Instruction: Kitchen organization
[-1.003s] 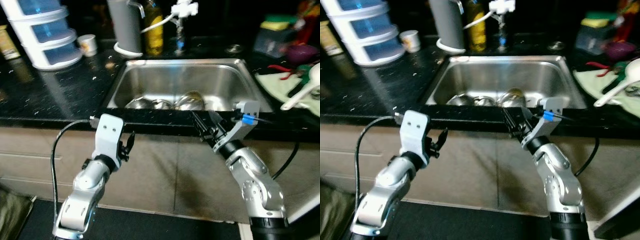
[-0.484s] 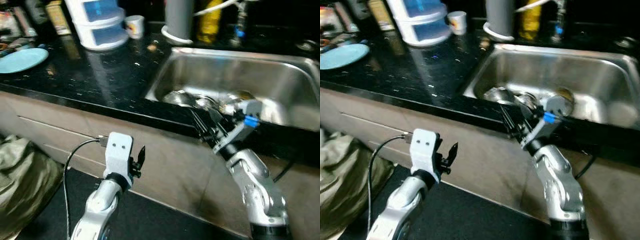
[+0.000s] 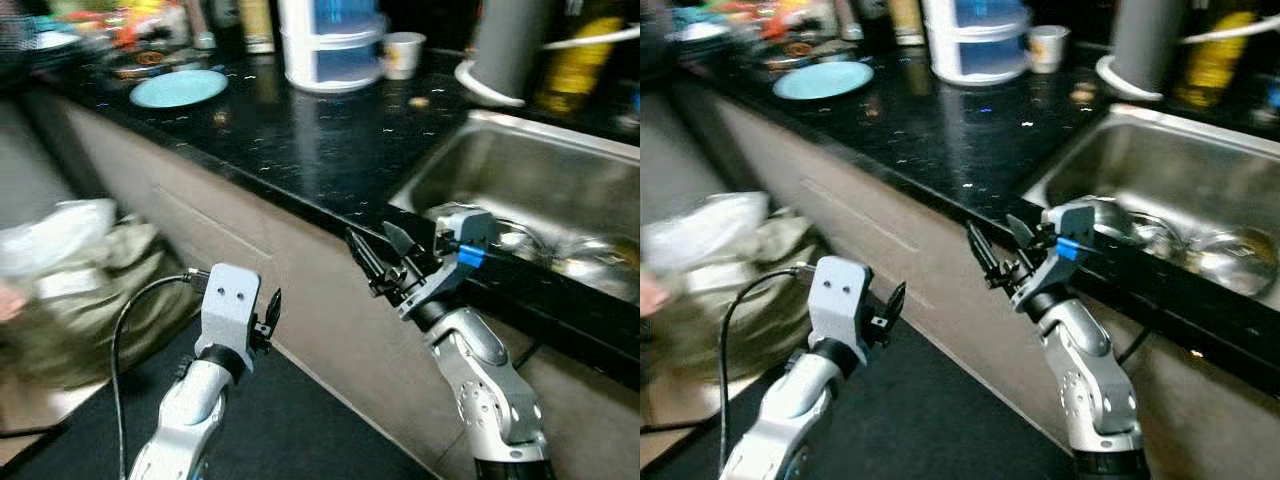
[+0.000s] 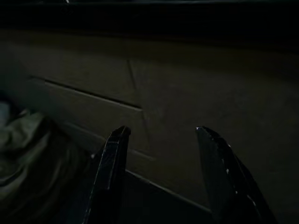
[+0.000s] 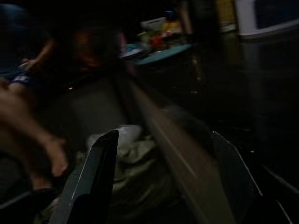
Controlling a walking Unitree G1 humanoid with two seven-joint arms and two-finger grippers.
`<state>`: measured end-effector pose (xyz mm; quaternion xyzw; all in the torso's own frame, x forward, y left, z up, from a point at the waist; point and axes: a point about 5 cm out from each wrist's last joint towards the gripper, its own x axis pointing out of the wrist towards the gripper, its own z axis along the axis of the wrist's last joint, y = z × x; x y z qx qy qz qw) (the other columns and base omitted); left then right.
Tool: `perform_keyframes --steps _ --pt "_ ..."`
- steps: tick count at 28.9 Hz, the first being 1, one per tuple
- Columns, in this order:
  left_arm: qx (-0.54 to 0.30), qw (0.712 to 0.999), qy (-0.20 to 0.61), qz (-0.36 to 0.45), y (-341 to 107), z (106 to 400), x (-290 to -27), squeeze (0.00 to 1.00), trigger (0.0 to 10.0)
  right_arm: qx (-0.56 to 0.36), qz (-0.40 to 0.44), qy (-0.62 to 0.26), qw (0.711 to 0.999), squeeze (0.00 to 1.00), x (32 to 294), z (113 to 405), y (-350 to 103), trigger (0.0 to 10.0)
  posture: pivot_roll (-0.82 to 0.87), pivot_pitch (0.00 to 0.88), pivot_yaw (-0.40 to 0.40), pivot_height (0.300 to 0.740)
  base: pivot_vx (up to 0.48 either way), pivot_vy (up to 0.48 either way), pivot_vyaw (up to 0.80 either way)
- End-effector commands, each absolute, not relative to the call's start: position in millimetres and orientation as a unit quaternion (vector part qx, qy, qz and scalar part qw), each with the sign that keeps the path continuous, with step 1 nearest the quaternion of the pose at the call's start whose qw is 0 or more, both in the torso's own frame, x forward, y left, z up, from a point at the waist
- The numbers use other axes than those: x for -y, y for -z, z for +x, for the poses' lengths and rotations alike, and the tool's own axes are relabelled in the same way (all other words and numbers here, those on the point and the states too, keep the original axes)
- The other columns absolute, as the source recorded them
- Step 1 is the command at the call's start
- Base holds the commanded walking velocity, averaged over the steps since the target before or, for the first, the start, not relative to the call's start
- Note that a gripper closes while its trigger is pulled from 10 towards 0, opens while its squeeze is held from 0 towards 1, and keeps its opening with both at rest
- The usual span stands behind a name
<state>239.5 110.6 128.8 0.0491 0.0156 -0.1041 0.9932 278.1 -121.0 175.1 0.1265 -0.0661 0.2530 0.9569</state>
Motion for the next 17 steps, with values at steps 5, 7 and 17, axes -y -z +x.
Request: perform_keyframes --steps 5,7,17 --pt "-0.007 0.993 0.099 0.064 -127.9 242.5 -112.1 0.0 10.0 0.081 0.128 -0.268 0.951 0.0 117.7 280.0 -181.1 10.0 0.01 0.0 0.037 0.736 0.0 0.0 0.79" --pt "-0.003 0.993 0.097 0.067 -128.6 242.9 -111.7 0.0 10.0 0.085 0.129 -0.273 0.95 0.0 115.8 281.6 -183.1 10.0 0.02 0.0 0.035 0.736 0.0 0.0 0.78" --pt "0.016 0.991 0.053 0.118 -128.0 249.0 -120.3 0.0 10.0 0.089 0.126 -0.28 0.948 0.0 110.5 288.8 -184.0 10.0 0.02 0.0 0.022 0.736 0.0 0.0 0.78"
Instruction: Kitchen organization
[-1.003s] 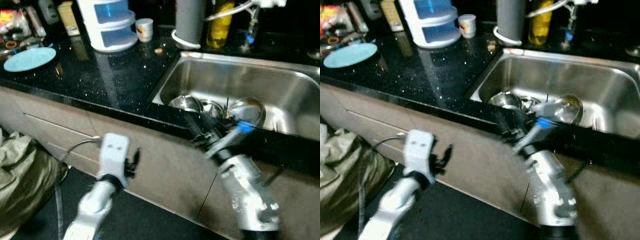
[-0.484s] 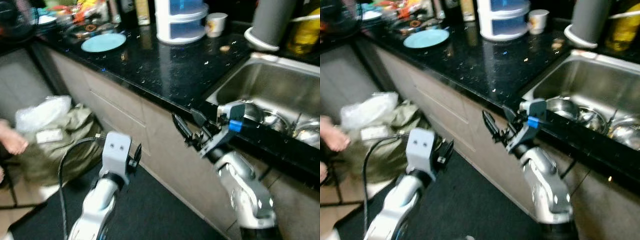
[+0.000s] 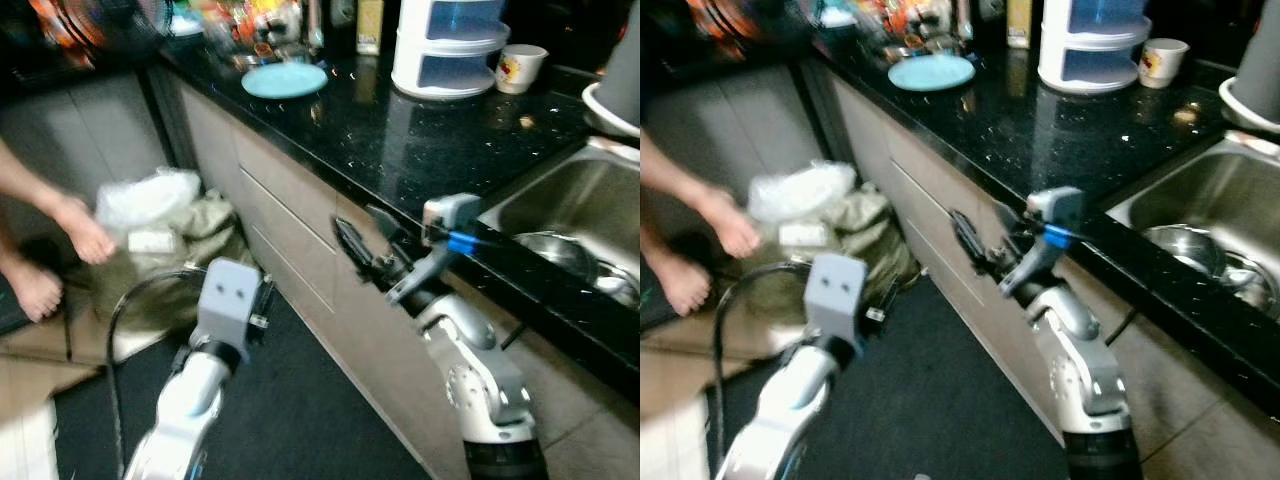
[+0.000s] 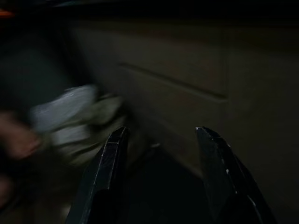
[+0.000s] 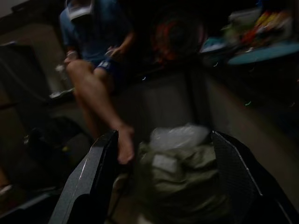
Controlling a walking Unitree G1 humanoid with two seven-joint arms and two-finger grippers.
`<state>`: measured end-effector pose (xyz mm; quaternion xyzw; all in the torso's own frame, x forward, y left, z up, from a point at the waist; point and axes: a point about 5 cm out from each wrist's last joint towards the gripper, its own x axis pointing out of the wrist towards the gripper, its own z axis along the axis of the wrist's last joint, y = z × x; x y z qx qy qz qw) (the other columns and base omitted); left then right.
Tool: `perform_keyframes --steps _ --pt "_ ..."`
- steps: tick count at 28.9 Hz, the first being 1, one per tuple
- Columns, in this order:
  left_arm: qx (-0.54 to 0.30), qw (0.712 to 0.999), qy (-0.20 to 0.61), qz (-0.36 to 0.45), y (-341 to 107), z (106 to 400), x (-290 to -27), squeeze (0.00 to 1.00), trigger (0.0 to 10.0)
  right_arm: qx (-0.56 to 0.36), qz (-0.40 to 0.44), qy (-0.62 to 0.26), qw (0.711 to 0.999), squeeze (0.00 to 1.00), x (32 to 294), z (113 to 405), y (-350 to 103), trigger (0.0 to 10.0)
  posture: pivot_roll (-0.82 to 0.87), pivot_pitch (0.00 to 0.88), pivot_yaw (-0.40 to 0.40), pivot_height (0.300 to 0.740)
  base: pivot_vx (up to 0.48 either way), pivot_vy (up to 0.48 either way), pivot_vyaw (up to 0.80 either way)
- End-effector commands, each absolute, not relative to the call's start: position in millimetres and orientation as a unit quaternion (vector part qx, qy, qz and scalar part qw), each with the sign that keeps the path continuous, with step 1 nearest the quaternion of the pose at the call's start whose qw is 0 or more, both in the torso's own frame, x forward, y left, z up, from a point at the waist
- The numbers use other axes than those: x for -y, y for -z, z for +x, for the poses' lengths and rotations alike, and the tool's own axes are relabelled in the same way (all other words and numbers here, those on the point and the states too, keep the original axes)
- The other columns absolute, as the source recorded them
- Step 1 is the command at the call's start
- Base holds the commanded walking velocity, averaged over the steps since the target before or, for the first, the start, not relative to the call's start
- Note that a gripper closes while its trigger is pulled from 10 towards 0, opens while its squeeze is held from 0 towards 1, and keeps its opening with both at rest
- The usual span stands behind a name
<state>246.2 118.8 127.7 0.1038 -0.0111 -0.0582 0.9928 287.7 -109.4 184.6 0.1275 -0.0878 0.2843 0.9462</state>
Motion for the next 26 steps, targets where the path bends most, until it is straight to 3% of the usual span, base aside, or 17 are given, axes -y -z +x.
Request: perform_keyframes --steps 1,11,23,24,26 --pt "0.022 0.99 0.043 0.135 -125.7 254.6 -123.4 0.0 10.0 0.086 0.121 -0.262 0.954 0.0 114.1 291.3 -182.0 10.0 0.02 0.0 0.022 0.736 0.0 0.0 0.78" --pt "0.033 0.985 0.064 0.155 -119.8 261.1 -119.1 0.0 10.0 0.084 0.11 -0.227 0.964 0.0 122.8 296.2 -178.1 10.0 0.01 0.0 0.024 0.736 0.0 0.0 0.77" --pt "0.042 0.983 0.095 0.153 -114.6 263.9 -113.0 0.0 10.0 0.085 0.106 -0.223 0.965 0.0 118.4 298.5 -176.8 10.0 -0.02 0.0 0.031 0.736 0.0 0.0 0.0" --pt "0.03 0.989 0.075 0.127 -110.5 266.7 -120.2 0.0 10.0 0.075 0.082 -0.234 0.966 0.0 111.9 298.6 -173.6 10.0 -0.05 0.0 -0.02 0.736 0.0 0.0 0.0" --pt "0.03 0.989 0.075 0.127 -110.5 266.7 -120.2 0.0 10.0 0.075 0.082 -0.234 0.966 0.0 111.9 298.6 -173.6 10.0 -0.05 0.0 -0.02 0.736 0.0 0.0 0.0"
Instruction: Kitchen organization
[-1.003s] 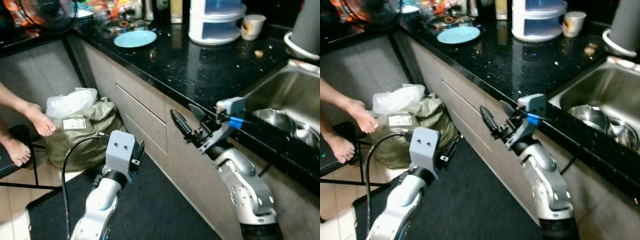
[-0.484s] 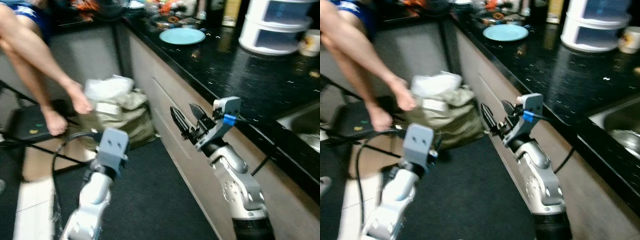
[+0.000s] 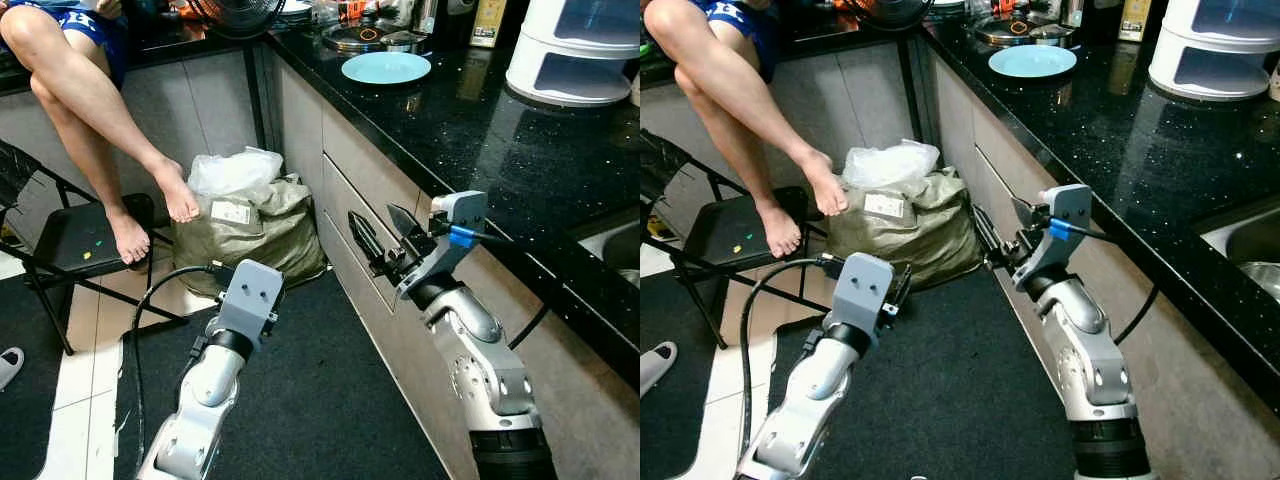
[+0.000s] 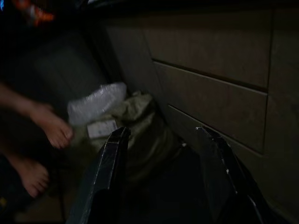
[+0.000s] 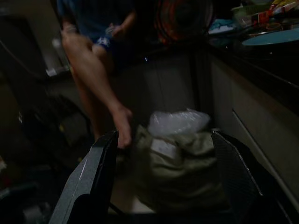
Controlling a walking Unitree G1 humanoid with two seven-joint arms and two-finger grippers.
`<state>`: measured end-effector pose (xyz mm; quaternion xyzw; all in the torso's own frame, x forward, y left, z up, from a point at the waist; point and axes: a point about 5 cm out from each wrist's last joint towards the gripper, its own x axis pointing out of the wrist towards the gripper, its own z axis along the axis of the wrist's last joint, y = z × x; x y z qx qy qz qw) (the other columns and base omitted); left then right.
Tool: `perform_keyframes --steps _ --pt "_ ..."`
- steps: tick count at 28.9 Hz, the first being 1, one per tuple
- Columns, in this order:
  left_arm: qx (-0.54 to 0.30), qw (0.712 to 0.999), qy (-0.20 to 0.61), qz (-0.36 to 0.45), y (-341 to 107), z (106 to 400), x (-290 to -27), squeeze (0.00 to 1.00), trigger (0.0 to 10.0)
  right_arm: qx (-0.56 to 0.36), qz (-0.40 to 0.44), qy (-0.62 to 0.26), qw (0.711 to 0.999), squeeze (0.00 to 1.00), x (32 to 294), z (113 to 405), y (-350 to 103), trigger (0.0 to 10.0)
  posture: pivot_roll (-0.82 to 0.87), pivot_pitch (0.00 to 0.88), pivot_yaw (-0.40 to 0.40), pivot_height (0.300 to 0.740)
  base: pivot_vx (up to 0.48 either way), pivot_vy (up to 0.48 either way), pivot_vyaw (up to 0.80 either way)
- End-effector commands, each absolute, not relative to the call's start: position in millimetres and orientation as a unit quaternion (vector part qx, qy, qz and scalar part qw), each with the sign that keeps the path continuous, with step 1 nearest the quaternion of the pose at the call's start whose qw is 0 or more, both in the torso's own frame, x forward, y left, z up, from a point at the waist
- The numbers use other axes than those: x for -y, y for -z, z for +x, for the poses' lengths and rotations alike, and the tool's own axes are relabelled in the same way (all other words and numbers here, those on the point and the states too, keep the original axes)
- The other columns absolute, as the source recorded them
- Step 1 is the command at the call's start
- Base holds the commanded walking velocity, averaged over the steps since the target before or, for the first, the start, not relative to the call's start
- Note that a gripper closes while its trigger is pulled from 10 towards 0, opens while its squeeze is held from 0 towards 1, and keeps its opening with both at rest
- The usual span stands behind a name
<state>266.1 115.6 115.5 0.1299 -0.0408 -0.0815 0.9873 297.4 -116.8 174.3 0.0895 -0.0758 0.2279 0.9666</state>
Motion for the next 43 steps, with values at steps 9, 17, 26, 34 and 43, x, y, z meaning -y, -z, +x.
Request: perform_keyframes --steps 9,17,26,34,43 --pt "0.044 0.993 0.021 0.103 -113.6 269.4 -120.5 0.0 10.0 0.045 0.026 -0.254 0.966 0.0 116.9 301.3 -165.4 10.0 -0.05 0.0 -0.154 0.736 0.0 0.0 0.0" --pt "0.048 0.993 0.037 0.104 -114.6 269.6 -123.1 0.0 10.0 0.051 0.035 -0.252 0.966 0.0 109.5 302.2 -167.5 10.0 -0.06 0.0 -0.121 0.736 0.0 0.0 0.0" --pt "0.054 0.994 0.046 0.081 -119.7 271.0 -123.9 0.0 10.0 0.075 0.044 -0.269 0.959 0.0 110.8 308.5 -181.5 10.0 -0.03 0.0 -0.095 0.736 0.0 0.0 0.0" --pt "0.068 0.993 0.061 0.074 -128.7 270.8 -110.4 0.0 10.0 0.139 0.079 -0.29 0.943 0.0 101.2 315.0 -222.8 10.0 -0.02 0.0 -0.063 0.736 0.0 0.0 0.0" --pt "0.07 0.992 0.075 0.077 -130.8 270.6 -112.6 0.0 10.0 0.181 0.082 -0.329 0.923 0.0 86.9 312.7 -243.7 10.0 -0.01 0.0 -0.06 0.736 0.138 0.0 0.08"
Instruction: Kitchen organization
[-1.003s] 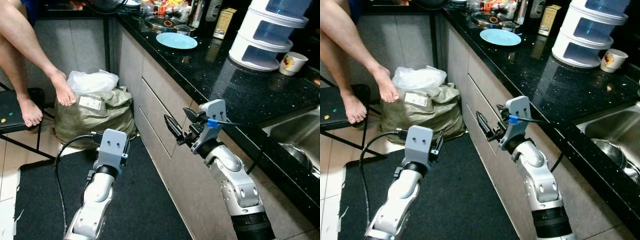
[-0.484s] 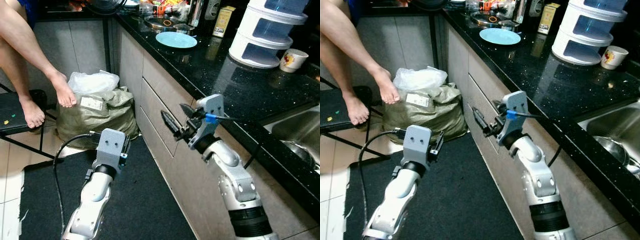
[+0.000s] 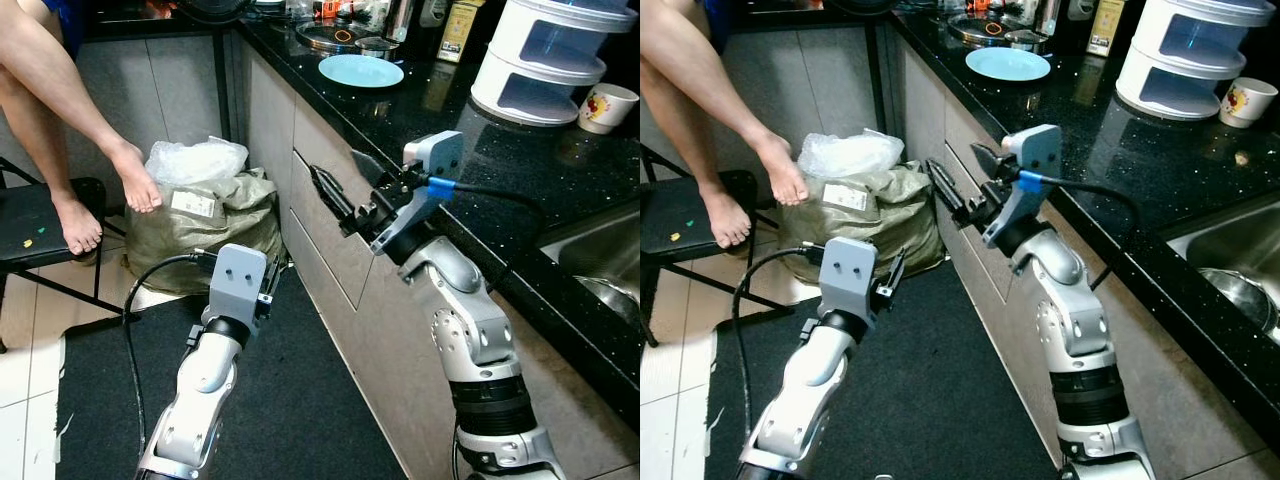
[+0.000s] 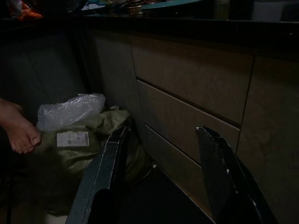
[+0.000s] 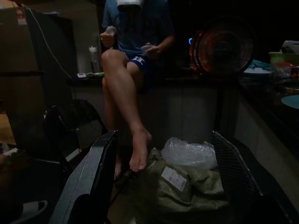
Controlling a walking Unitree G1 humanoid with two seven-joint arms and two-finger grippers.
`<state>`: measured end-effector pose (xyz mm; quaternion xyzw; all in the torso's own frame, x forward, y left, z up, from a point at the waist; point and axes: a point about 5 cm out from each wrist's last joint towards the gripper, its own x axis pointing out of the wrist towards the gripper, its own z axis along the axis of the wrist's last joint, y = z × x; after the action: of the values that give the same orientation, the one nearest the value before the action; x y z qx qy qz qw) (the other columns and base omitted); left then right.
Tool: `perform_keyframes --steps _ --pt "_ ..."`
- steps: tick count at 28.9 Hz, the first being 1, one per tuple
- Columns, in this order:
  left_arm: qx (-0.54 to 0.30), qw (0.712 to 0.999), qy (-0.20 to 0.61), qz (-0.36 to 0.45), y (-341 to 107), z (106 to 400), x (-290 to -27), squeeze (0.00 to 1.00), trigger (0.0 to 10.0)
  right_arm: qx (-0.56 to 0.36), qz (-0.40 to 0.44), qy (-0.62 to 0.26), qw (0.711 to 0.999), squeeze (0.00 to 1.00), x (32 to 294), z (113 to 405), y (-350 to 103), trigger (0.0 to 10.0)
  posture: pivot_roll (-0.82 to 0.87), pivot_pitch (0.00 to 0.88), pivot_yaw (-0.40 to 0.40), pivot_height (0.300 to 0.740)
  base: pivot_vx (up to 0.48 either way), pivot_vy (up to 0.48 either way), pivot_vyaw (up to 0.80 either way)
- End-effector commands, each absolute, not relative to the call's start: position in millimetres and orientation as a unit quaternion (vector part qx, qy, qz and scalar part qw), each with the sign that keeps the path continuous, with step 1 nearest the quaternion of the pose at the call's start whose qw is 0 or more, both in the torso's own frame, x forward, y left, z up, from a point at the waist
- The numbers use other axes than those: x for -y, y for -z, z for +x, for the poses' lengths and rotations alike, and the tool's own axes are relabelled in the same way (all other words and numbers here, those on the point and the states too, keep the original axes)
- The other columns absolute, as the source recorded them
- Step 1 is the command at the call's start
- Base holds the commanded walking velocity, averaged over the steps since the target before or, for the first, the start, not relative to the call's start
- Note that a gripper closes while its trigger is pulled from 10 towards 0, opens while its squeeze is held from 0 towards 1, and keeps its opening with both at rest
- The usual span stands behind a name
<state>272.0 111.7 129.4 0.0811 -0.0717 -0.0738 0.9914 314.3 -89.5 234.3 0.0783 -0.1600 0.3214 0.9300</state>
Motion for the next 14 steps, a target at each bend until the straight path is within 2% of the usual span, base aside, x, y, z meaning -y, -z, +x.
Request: perform_keyframes --steps 1,6,14 --pt "0.07 0.992 0.077 0.078 -131.0 270.5 -113.2 0.0 10.0 0.187 0.076 -0.329 0.922 0.0 87.1 312.7 -245.6 10.0 -0.01 0.0 -0.055 0.736 0.259 0.0 0.74" --pt "0.069 0.991 0.086 0.08 -131.5 270.8 -113.1 0.0 10.0 0.193 0.076 -0.319 0.925 0.0 90.0 312.7 -249.1 10.0 -0.01 0.0 -0.055 0.736 0.271 0.0 0.75" --pt "0.069 0.99 0.094 0.08 -131.1 271.0 -109.8 0.0 10.0 0.197 0.083 -0.306 0.928 0.0 95.1 314.6 -252.6 10.0 -0.01 0.0 -0.047 0.736 0.292 0.0 0.0"
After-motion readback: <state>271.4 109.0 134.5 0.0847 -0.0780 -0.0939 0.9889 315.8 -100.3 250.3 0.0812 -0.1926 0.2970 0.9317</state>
